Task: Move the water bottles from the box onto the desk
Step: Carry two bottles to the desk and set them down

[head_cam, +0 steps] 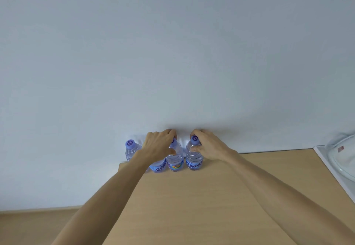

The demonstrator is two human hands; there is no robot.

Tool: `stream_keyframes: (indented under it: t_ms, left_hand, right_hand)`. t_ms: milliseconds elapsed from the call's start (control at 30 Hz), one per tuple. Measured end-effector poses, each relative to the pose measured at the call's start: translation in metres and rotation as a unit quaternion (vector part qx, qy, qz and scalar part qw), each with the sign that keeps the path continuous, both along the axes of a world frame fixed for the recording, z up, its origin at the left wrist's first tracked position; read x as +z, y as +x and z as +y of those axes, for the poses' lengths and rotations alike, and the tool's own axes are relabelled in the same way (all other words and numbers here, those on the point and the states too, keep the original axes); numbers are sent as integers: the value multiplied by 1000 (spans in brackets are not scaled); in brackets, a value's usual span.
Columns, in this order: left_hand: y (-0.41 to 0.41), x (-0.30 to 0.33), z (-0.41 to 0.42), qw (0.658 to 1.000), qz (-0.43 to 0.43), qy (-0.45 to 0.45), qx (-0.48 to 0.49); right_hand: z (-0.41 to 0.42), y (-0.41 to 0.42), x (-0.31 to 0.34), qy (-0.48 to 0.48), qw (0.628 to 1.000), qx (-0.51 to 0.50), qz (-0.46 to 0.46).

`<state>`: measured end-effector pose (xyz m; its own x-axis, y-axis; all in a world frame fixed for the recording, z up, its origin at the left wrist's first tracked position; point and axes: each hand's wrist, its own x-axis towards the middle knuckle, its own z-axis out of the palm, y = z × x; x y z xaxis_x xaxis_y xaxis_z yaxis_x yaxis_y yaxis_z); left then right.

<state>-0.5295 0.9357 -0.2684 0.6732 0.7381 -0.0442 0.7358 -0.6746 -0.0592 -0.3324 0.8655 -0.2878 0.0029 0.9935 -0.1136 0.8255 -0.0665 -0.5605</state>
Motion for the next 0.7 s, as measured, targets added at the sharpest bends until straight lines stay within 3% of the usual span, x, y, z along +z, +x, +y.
stream_keyframes:
  t_ms: [367, 700]
  left_hand:
    - [-6, 13, -4, 1000, 2, -31, 4]
    - [-15, 58, -20, 966, -225, -97, 78]
  right_hand:
    - [2, -4, 4, -32, 999, 13, 41]
    - [-32, 18, 54, -9, 998, -7, -65]
